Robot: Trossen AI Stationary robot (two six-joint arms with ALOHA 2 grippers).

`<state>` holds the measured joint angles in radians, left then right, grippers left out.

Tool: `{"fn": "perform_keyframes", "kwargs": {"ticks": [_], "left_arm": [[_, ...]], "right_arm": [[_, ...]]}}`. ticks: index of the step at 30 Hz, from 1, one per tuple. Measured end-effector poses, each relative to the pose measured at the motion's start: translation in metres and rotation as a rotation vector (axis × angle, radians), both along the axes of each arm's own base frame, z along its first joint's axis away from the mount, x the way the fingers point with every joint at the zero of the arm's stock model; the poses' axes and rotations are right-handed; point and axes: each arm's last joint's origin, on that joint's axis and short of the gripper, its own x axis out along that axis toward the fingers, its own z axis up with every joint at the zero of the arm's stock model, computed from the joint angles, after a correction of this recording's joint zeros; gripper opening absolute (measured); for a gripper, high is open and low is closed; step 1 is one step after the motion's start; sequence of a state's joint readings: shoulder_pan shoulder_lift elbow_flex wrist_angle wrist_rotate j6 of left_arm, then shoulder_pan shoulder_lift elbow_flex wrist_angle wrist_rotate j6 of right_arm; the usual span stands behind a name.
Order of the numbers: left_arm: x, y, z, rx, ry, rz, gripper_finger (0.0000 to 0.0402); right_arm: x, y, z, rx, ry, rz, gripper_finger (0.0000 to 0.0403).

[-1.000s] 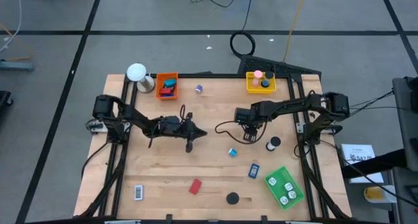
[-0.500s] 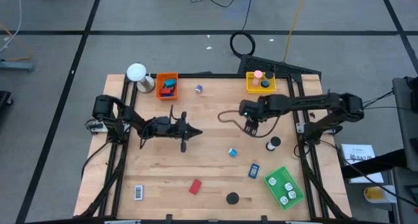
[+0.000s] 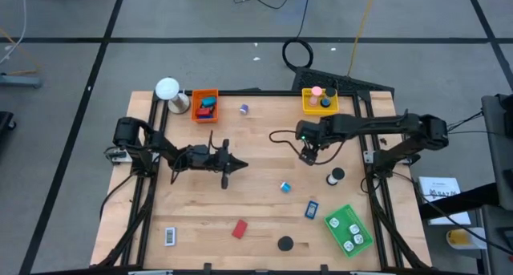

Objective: Pick & Place Office items
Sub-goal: Put the bottom violet charger adapter into the green bin

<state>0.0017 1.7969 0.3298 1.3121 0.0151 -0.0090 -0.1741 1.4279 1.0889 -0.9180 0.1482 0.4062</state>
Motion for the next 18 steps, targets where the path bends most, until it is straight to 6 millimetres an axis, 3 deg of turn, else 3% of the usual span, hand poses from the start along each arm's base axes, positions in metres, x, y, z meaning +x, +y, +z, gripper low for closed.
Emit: {"fn": "perform_keyframes", "kwargs": {"ticks": [10, 18], "left_arm": [[0.0, 0.0, -0.001, 0.009, 0.008, 0.015, 0.0003], [0.0, 0.0, -0.001, 0.009, 0.012, 0.016, 0.002]], "right_arm": [[0.015, -0.003, -0.024, 0.027, 0.065, 0.034, 0.0289], [0.013, -0.001, -0.037, 0.062, 0.063, 0.06, 0.0289]]}}
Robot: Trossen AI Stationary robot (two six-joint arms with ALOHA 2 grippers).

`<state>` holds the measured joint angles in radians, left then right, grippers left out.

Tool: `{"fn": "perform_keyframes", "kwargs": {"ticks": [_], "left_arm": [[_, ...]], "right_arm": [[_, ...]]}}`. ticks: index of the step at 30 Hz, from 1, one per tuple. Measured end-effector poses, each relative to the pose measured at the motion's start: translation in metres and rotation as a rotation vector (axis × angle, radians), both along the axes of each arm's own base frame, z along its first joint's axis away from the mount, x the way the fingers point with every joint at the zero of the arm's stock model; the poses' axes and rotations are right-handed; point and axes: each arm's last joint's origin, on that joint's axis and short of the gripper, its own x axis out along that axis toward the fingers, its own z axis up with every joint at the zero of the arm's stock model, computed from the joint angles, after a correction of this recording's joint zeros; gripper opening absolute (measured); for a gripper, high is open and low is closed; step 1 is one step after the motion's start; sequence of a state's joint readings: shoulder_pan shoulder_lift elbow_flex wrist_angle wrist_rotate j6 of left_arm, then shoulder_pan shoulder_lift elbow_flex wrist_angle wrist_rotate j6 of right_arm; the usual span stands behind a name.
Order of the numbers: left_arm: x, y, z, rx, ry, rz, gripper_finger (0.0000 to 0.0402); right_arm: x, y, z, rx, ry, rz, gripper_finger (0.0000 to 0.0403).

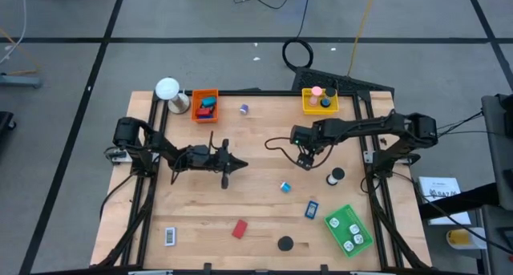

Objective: Pick & Place Office items
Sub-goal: Put the bottom violet charger adapter into the green bin

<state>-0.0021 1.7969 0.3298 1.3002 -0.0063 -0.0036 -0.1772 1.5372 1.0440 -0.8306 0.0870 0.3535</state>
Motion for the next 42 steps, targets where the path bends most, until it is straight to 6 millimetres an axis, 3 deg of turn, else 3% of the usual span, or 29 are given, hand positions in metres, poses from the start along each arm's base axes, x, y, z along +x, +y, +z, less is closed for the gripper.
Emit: {"fn": "perform_keyframes", "kwargs": {"ticks": [7, 12, 27, 30, 35, 42], "left_arm": [[0.0, 0.0, 0.0, 0.0, 0.004, 0.001, 0.0021], [0.0, 0.0, 0.0, 0.0, 0.004, 0.002, 0.0021], [0.0, 0.0, -0.001, 0.003, 0.01, 0.001, 0.0021], [0.0, 0.0, -0.001, 0.006, 0.01, 0.001, 0.0021], [0.0, 0.0, -0.001, 0.005, 0.01, 0.001, 0.0021], [0.0, 0.0, -0.001, 0.006, 0.01, 0.002, 0.0021]], "right_arm": [[-0.005, 0.003, -0.023, 0.024, -0.039, 0.049, 0.0286], [-0.007, 0.003, -0.029, 0.017, -0.053, 0.071, 0.027], [-0.01, 0.003, -0.043, 0.003, -0.096, 0.089, 0.0142], [-0.009, 0.003, -0.042, 0.001, -0.1, 0.089, 0.0133], [-0.01, 0.008, -0.023, 0.012, -0.14, 0.035, 0.0136], [-0.02, 0.044, 0.038, 0.071, -0.19, -0.09, 0.0136]]}}
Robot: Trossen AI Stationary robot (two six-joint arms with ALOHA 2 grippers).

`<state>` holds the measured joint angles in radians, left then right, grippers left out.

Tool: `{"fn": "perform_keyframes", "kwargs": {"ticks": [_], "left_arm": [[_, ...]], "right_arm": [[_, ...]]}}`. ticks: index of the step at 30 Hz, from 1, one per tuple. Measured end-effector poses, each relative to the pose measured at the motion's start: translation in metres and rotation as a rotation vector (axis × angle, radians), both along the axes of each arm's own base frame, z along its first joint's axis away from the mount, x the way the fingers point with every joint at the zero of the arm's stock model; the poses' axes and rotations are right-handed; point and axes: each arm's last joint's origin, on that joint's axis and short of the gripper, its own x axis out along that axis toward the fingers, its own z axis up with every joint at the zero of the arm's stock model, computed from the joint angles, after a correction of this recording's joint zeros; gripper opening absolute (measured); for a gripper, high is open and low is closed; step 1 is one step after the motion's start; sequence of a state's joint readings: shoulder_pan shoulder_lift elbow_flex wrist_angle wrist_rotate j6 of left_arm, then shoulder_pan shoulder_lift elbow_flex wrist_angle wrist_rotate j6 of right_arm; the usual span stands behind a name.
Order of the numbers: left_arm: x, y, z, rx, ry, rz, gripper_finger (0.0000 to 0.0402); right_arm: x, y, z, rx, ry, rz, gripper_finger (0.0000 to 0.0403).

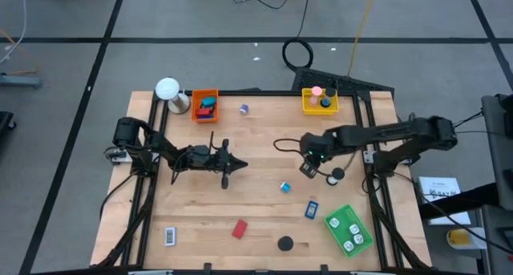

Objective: Pick & Place Office items
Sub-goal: Put the bottom violet charger adapter into the green bin

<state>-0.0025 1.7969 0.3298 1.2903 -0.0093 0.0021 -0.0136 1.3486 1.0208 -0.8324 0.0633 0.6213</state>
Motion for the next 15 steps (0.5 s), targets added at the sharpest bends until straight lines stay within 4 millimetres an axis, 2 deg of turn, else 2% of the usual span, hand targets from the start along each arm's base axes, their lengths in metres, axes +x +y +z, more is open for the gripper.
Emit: {"fn": "perform_keyframes", "kwargs": {"ticks": [3, 7, 15], "left_arm": [[0.0, 0.0, 0.0, 0.0, 0.0, 0.0, 0.0021], [0.0, 0.0, 0.0, -0.004, 0.0, 0.001, 0.0021], [0.0, 0.0, 0.0, 0.0, 0.0, 0.0, 0.0021]], "right_arm": [[-0.007, 0.025, 0.022, 0.007, -0.015, -0.031, 0.0136], [-0.017, 0.063, 0.04, 0.01, -0.008, -0.051, 0.0136], [-0.052, 0.138, 0.043, 0.107, -0.045, -0.102, 0.0136]]}}
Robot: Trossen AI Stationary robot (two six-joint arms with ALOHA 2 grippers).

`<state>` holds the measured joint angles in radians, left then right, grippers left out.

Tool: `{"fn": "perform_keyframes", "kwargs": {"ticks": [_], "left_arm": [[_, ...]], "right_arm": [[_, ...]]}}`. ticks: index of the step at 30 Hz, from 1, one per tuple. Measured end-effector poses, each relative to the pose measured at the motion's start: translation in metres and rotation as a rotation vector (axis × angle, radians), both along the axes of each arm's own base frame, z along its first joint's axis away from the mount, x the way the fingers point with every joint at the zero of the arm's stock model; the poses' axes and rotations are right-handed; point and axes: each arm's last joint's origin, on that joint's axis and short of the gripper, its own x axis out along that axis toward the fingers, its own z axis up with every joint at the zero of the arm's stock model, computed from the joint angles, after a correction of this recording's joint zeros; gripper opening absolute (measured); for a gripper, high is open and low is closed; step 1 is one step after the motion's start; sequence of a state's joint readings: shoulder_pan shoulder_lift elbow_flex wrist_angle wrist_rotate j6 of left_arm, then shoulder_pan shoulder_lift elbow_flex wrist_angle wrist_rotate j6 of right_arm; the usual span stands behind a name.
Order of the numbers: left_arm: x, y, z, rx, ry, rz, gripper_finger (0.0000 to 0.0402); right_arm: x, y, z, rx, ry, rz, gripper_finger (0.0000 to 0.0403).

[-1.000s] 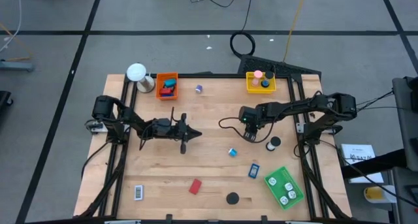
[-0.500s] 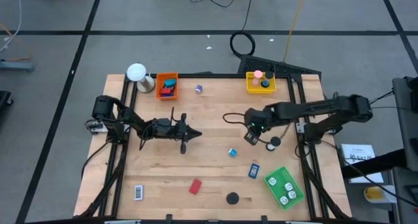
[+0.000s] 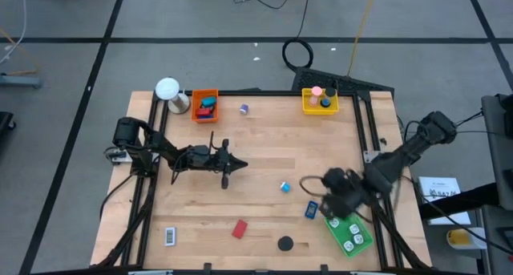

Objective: Pick & Place Office items
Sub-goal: Put the bottom violet charger adapter into the green bin

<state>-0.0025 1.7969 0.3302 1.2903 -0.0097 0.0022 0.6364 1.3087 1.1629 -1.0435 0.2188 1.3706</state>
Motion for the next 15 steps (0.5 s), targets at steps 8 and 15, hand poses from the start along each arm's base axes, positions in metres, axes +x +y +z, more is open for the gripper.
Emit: {"fn": "perform_keyframes", "kwargs": {"ticks": [8, 15], "left_arm": [[0.0, 0.0, 0.0, -0.002, 0.0, 0.0, 0.0021], [0.0, 0.0, 0.0, -0.003, 0.0, 0.001, 0.0021]], "right_arm": [[-0.043, 0.059, -0.009, 0.058, -0.079, -0.116, 0.0136], [-0.054, 0.09, -0.038, 0.085, 0.086, -0.184, 0.0141]]}}
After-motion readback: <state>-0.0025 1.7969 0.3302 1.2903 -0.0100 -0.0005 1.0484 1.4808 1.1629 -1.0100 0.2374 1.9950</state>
